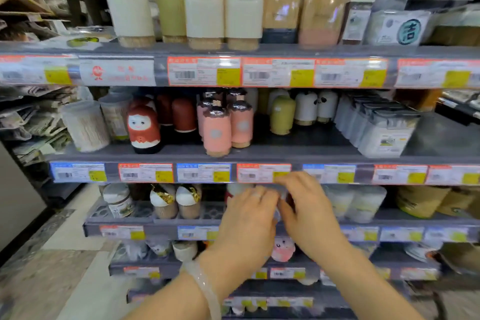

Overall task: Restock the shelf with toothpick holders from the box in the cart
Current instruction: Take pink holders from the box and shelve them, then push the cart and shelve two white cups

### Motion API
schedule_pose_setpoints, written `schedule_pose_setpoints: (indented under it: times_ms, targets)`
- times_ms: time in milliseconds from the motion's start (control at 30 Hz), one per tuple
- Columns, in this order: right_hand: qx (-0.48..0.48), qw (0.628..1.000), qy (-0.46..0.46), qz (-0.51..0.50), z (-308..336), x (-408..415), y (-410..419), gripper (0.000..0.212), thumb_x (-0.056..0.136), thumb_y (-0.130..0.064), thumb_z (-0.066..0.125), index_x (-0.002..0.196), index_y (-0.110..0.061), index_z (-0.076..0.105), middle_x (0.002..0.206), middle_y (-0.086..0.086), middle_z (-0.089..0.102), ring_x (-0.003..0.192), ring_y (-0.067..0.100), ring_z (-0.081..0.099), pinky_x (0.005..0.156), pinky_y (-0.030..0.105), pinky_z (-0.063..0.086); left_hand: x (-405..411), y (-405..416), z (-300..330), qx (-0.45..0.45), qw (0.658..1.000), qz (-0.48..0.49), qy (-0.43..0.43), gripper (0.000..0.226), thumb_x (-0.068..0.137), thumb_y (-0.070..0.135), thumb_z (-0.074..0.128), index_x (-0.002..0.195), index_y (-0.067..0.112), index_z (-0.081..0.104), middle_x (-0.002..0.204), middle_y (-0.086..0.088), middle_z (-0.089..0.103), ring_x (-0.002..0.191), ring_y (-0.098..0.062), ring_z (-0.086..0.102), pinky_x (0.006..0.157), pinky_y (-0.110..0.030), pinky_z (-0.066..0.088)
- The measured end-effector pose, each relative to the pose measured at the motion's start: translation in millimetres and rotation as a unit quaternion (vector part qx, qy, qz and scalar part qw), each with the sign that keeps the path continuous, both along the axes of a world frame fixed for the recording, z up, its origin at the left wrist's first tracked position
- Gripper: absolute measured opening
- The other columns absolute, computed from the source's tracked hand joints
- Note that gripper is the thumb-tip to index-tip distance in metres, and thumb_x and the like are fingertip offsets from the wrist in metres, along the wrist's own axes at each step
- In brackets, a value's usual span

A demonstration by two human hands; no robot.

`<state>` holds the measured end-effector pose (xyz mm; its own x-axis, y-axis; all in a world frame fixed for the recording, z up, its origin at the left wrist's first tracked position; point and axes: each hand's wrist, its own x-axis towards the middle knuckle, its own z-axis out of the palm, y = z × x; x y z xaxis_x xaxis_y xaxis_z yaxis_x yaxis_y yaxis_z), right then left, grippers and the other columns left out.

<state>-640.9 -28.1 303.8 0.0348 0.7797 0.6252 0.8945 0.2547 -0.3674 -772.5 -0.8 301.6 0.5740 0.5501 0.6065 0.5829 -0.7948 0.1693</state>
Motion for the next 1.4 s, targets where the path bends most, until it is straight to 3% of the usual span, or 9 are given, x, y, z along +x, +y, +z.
schedule_pose_setpoints:
  times_ms: [167, 233, 300, 367, 400, 467, 633, 867, 1400]
  targets:
    - [-0.173, 0.979, -0.078, -0.080, -62, 64, -62, 0.045, 0.053, -0.008, 0.083, 0.095, -0.008, 0.066, 0.093, 0.011, 0.066, 0.078, 0.032, 0.065, 0.060, 0.037, 0.055, 62, -33, -48, -0.103, 0.970, 0.018, 0.221, 0.082, 0.019, 0.035, 0.088, 0.096, 0.012, 0.071, 0.094, -0.008, 0.069, 0.082, -0.026, 0.069, 0.063, -0.032, 0.055]
    - [-0.240, 0.958, -0.092, -0.129, -76, 94, -86, 0.059, 0.041, -0.019, 0.090, 0.095, -0.008, 0.069, 0.094, 0.011, 0.067, 0.081, 0.032, 0.067, 0.061, 0.036, 0.055, 94, -54, -55, -0.112, 0.954, 0.014, 0.279, 0.086, 0.040, 0.036, 0.089, 0.117, 0.008, 0.063, 0.117, -0.015, 0.062, 0.107, -0.031, 0.062, 0.082, -0.039, 0.052]
    - [-0.309, 0.927, -0.122, -0.175, -80, 121, -112, 0.065, 0.049, -0.025, 0.088, 0.107, -0.007, 0.066, 0.107, 0.012, 0.064, 0.096, 0.031, 0.064, 0.075, 0.033, 0.053, 128, -76, -67, -0.136, 0.936, -0.007, 0.325, 0.073, 0.079, 0.028, 0.068, 0.142, 0.010, 0.034, 0.143, -0.013, 0.037, 0.132, -0.030, 0.035, 0.104, -0.040, 0.034]
    - [-0.365, 0.904, -0.104, -0.199, -94, 148, -141, 0.054, 0.073, -0.019, 0.072, 0.123, -0.005, 0.055, 0.123, 0.013, 0.055, 0.115, 0.034, 0.054, 0.089, 0.038, 0.046, 161, -99, -85, -0.153, 0.922, -0.025, 0.355, 0.059, 0.089, 0.023, 0.055, 0.141, 0.011, 0.028, 0.145, -0.012, 0.030, 0.134, -0.028, 0.028, 0.104, -0.039, 0.030]
    - [-0.370, 0.902, -0.090, -0.205, -104, 163, -158, 0.050, 0.070, -0.018, 0.072, 0.116, -0.005, 0.059, 0.116, 0.013, 0.058, 0.108, 0.037, 0.058, 0.083, 0.041, 0.049, 178, -112, -94, -0.156, 0.917, -0.037, 0.364, 0.054, 0.091, 0.021, 0.052, 0.139, 0.011, 0.030, 0.142, -0.012, 0.032, 0.132, -0.028, 0.030, 0.103, -0.038, 0.032]
    - [-0.403, 0.887, -0.064, -0.218, -123, 193, -190, 0.043, 0.057, -0.021, 0.077, 0.096, -0.008, 0.065, 0.093, 0.010, 0.062, 0.086, 0.034, 0.065, 0.065, 0.039, 0.053, 211, -139, -108, -0.178, 0.909, -0.060, 0.373, 0.052, 0.091, 0.020, 0.051, 0.138, 0.011, 0.031, 0.140, -0.011, 0.036, 0.129, -0.029, 0.034, 0.100, -0.038, 0.033]
    - [-0.425, 0.865, -0.033, -0.264, -135, 257, -260, 0.044, 0.092, -0.025, 0.053, 0.133, -0.013, 0.041, 0.133, 0.005, 0.044, 0.125, 0.027, 0.041, 0.097, 0.035, 0.036, 289, -197, -126, -0.203, 0.916, -0.108, 0.330, 0.042, 0.092, 0.020, 0.050, 0.132, 0.012, 0.039, 0.139, -0.010, 0.039, 0.134, -0.027, 0.032, 0.101, -0.035, 0.032]
    - [-0.419, 0.851, 0.037, -0.314, -134, 342, -315, 0.047, 0.092, -0.032, 0.055, 0.135, -0.020, 0.039, 0.139, 0.000, 0.040, 0.125, 0.024, 0.039, 0.099, 0.033, 0.037, 384, -241, -126, -0.225, 0.905, -0.147, 0.329, 0.042, 0.091, 0.030, 0.053, 0.127, 0.013, 0.041, 0.133, -0.008, 0.042, 0.125, -0.028, 0.037, 0.099, -0.037, 0.035]
    - [-0.395, 0.852, 0.060, -0.340, -124, 562, -252, 0.042, 0.092, -0.030, 0.054, 0.130, -0.018, 0.041, 0.134, 0.001, 0.043, 0.124, 0.020, 0.040, 0.100, 0.030, 0.037, 617, -176, -128, -0.236, 0.902, -0.165, 0.321, 0.041, 0.091, 0.030, 0.054, 0.127, 0.016, 0.041, 0.137, -0.007, 0.039, 0.127, -0.028, 0.035, 0.103, -0.039, 0.035]
